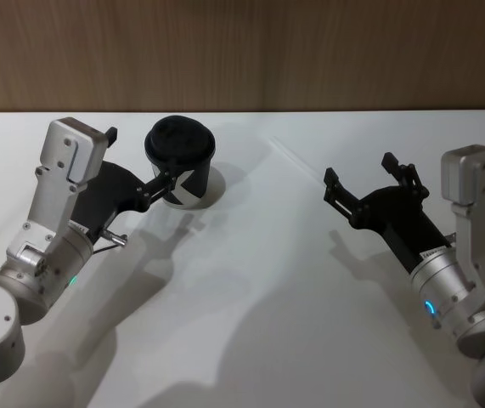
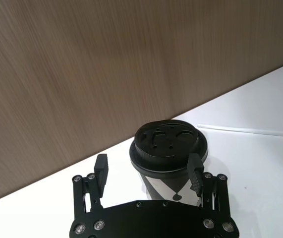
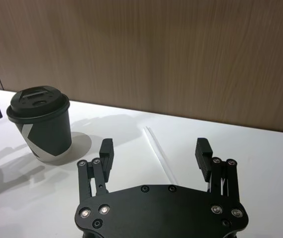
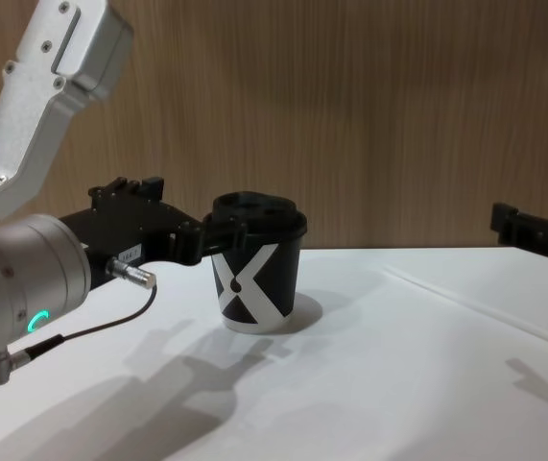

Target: Pick up the straw with one hand, pass it to the other hand, and insert it into the cup.

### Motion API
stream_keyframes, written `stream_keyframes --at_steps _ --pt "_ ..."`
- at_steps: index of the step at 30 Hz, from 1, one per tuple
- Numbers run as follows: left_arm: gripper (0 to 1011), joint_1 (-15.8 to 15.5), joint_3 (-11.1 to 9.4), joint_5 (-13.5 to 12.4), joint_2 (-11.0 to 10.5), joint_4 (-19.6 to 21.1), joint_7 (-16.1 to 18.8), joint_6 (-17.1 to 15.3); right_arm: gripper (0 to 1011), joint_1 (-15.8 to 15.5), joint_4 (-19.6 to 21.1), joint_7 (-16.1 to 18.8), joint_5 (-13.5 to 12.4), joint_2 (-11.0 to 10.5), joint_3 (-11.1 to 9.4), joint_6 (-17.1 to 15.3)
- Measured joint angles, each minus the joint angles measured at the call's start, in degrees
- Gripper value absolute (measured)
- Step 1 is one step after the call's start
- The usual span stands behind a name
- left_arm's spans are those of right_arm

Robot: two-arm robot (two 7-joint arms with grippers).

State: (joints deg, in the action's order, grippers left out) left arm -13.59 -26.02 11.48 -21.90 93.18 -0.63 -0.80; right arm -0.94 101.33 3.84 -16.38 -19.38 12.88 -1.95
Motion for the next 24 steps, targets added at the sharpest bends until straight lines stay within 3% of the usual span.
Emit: stream_keyframes --at_steps 14,24 --pt "1003 0.00 0.00 0.00 0.00 0.00 0.00 0.00 1001 -0.88 1.07 1.01 1.42 -2.50 -1.57 -0.13" --pt "1003 0.00 0.00 0.00 0.00 0.00 0.00 0.00 1001 1.36 -0.95 5.32 1.23 -4.66 -1.95 -0.91"
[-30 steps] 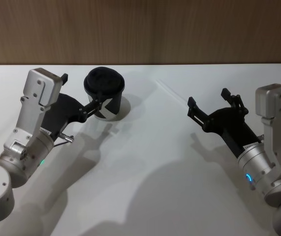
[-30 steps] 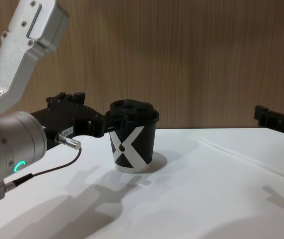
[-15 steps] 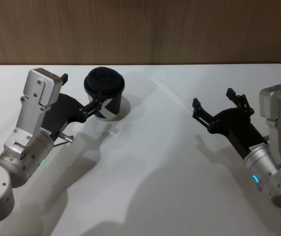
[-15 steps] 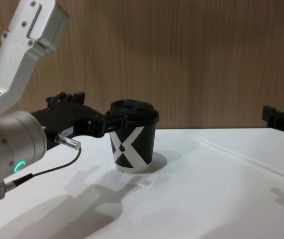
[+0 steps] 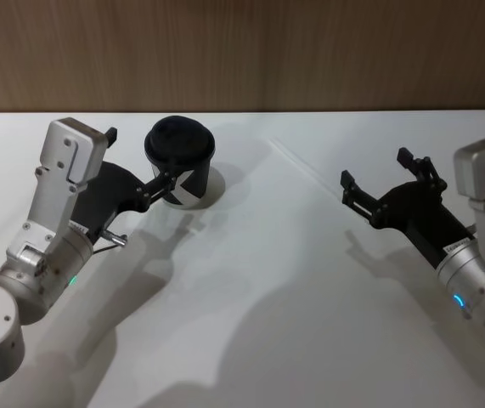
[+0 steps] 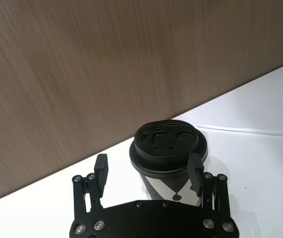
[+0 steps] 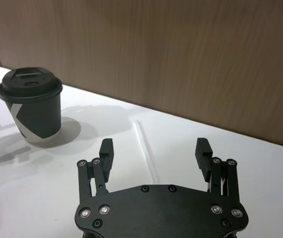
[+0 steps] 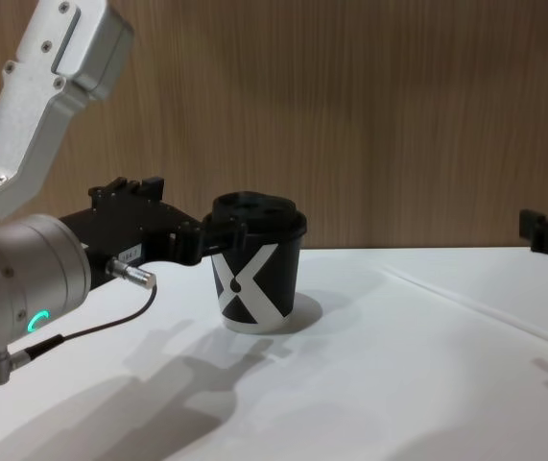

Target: Pick up the straw with one hand, pass it to the other hand, and insert it into the cup.

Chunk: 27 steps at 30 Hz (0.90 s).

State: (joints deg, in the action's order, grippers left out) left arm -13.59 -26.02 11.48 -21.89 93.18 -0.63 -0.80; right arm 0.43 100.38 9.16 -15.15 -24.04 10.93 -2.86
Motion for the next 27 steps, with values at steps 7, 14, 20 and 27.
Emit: stream_keyframes --at_steps 7,14,20,27 --pt "1003 0.00 0.00 0.00 0.00 0.00 0.00 0.00 1001 2.52 -2.25 3.33 -0.72 -0.40 1.00 -1.40" --pt "1003 0.00 0.00 0.00 0.00 0.00 0.00 0.00 1001 5.69 -5.32 6.23 -1.39 -0.19 2.19 -2.89" --pt "1003 0.00 0.00 0.00 0.00 0.00 0.00 0.00 1001 7.66 -7.46 7.37 -1.86 0.31 2.43 -3.55" --pt "1003 0.00 0.00 0.00 0.00 0.00 0.00 0.00 1001 9.01 -9.39 7.82 -2.33 0.84 1.87 -3.66"
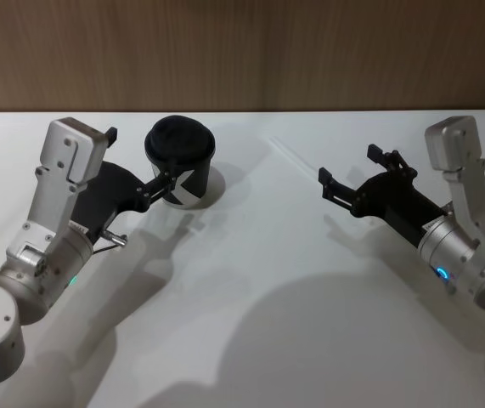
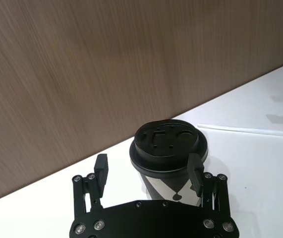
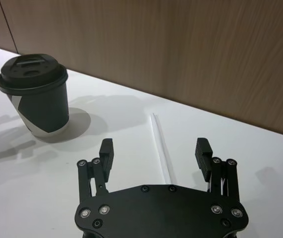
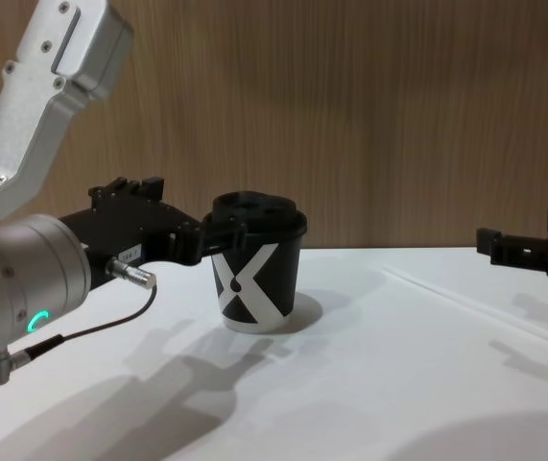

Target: Pick up the straw with one hand, pass it to the other hand, and insert it into the cup.

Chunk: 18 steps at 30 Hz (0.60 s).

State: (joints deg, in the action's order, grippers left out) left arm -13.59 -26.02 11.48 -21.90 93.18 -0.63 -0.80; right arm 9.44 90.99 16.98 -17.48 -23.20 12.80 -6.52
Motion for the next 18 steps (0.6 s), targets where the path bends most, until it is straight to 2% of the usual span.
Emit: stream_keyframes --at_steps 18 --pt "1003 0.00 0.00 0.00 0.00 0.00 0.00 0.00 1001 1.61 -3.53 1.50 -0.09 -0.29 -0.85 -0.67"
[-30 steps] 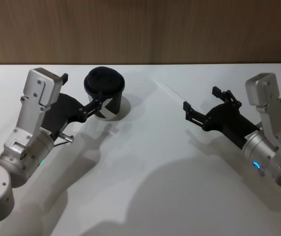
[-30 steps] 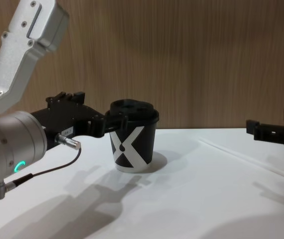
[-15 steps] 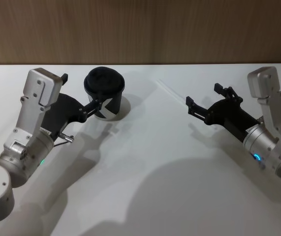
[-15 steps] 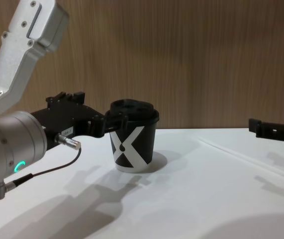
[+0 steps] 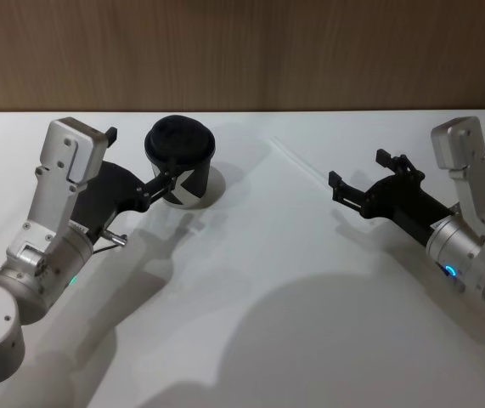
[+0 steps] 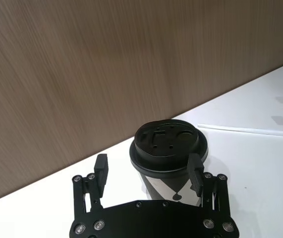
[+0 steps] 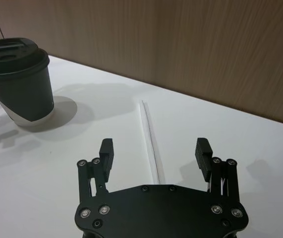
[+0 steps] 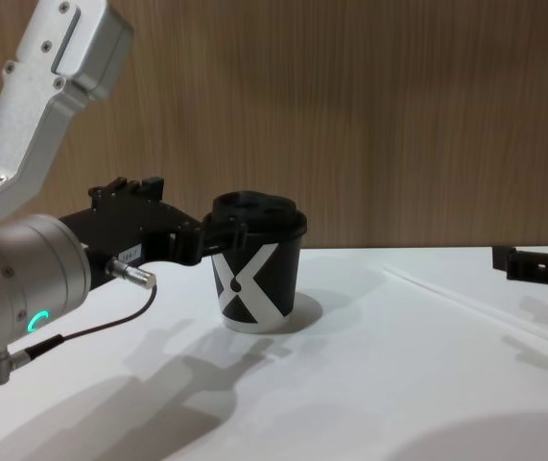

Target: Pick up the straw with one hand, pass it to the other hand, and insert it into the cup.

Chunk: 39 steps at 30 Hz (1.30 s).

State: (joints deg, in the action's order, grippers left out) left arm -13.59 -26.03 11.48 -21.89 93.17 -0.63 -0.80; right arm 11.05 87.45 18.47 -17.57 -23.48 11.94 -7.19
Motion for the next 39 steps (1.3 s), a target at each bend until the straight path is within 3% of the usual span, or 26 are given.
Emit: stream_keyframes --at_steps 12,27,39 --pt "1003 0.00 0.00 0.00 0.00 0.00 0.00 0.00 1001 1.03 -1.62 1.09 -0.47 -0.68 0.44 -0.94" --pt "1003 0.00 0.00 0.00 0.00 0.00 0.00 0.00 1001 2.06 -3.24 3.73 -3.59 -1.49 0.14 -2.05" --pt "1003 0.00 0.00 0.00 0.00 0.00 0.00 0.00 1001 2.97 -4.89 4.45 -3.58 -2.16 1.41 -1.90"
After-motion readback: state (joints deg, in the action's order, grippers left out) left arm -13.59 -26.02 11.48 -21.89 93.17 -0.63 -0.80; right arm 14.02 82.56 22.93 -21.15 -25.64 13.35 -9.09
